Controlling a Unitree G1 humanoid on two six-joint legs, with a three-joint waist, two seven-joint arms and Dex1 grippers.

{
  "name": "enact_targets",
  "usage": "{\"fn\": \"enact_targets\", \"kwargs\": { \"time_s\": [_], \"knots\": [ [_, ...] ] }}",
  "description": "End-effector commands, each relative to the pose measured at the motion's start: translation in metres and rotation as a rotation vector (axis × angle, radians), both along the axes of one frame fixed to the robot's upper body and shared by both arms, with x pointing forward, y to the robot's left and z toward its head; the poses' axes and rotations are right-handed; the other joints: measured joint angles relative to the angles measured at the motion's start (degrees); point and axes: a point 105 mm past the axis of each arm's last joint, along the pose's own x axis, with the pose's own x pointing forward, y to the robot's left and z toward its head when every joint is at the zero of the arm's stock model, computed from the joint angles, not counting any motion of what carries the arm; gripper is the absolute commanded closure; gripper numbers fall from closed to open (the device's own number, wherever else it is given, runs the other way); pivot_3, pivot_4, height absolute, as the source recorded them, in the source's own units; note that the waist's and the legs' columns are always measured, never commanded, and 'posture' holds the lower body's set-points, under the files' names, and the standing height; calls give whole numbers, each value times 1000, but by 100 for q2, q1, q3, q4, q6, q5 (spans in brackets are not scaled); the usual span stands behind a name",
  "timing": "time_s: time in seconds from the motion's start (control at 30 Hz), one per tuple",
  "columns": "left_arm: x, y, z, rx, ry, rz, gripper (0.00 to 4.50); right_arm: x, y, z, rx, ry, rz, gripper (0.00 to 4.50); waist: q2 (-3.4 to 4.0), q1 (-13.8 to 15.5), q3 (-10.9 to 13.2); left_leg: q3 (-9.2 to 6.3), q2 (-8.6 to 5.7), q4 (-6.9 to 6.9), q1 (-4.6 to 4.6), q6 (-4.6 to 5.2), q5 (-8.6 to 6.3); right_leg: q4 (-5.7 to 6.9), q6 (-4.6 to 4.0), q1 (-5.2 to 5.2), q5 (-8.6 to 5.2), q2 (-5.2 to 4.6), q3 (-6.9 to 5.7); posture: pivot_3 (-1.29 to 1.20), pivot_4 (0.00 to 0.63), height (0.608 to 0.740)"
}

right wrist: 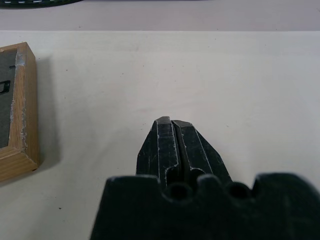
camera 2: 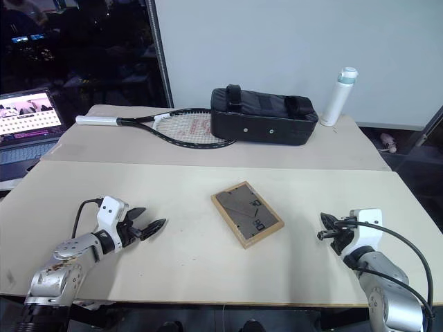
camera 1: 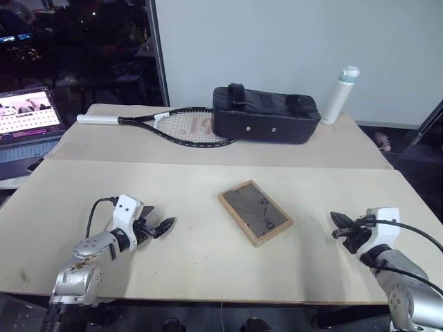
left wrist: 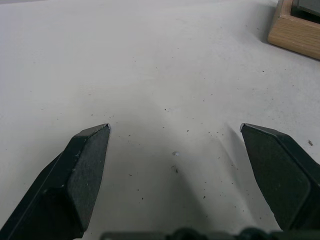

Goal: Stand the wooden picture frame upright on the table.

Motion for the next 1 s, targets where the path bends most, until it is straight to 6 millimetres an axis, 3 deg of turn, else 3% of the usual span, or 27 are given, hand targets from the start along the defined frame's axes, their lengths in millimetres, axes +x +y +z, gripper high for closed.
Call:
{"fn": "enact_targets", "kwargs": {
  "time_s": [0.03,0.1,0.2,0.37,0.47,0.6,0.7,0.77,0.87,1.0],
  "knots": [
    [-12,-17,24,-46,20,-165,0,14,4,29,-160,-62,101,4481,0,0,0,0,0,0,0,0,0,0,0,0,0,0,0,0,150,676],
    [-23,-29,41,-59,113,-305,543,30,10,45,-366,-45,214,4500,13,-63,36,1,0,11,-6,0,0,5,-1,-6,0,0,1,0,150,676],
    [-31,-38,36,41,222,-373,1563,43,17,43,-503,17,303,4500,36,-53,53,13,-9,9,-1,3,13,1,-23,-11,5,-6,20,0,150,676],
    [-24,-74,36,53,295,-408,3539,71,31,35,-587,84,383,4500,21,-33,36,4,-12,-1,-5,5,12,-2,9,-4,2,-6,11,0,150,676],
    [-19,-98,32,51,323,-431,4466,82,44,27,-571,104,446,4500,22,-7,39,-1,-15,-1,-24,5,12,-10,17,-11,4,-7,7,0,150,676],
    [-7,-122,21,51,335,-421,4493,81,71,9,-513,123,601,4500,22,4,39,-14,-16,-3,-20,5,12,-14,16,1,6,-7,-4,0,150,676],
    [-11,-131,6,67,387,-436,4493,57,111,6,-404,122,809,4500,22,-23,39,-18,-17,-4,-19,6,12,-9,15,1,6,-7,-6,0,150,676],
    [-12,-121,-4,118,412,-415,4493,44,124,5,-403,119,891,4500,23,-44,39,-24,-17,-6,-15,6,12,-5,14,4,6,-6,-9,0,150,676],
    [-9,-86,-9,143,437,-329,4493,23,144,4,-364,124,978,4500,24,-62,38,-25,-17,-6,-2,5,12,1,15,11,5,-6,-8,0,150,676],
    [-9,-46,-9,189,450,-252,4493,13,163,7,-346,106,1024,4500,24,-136,37,-26,-17,-3,17,3,14,9,12,17,6,-6,-6,0,150,676]
  ]
}}
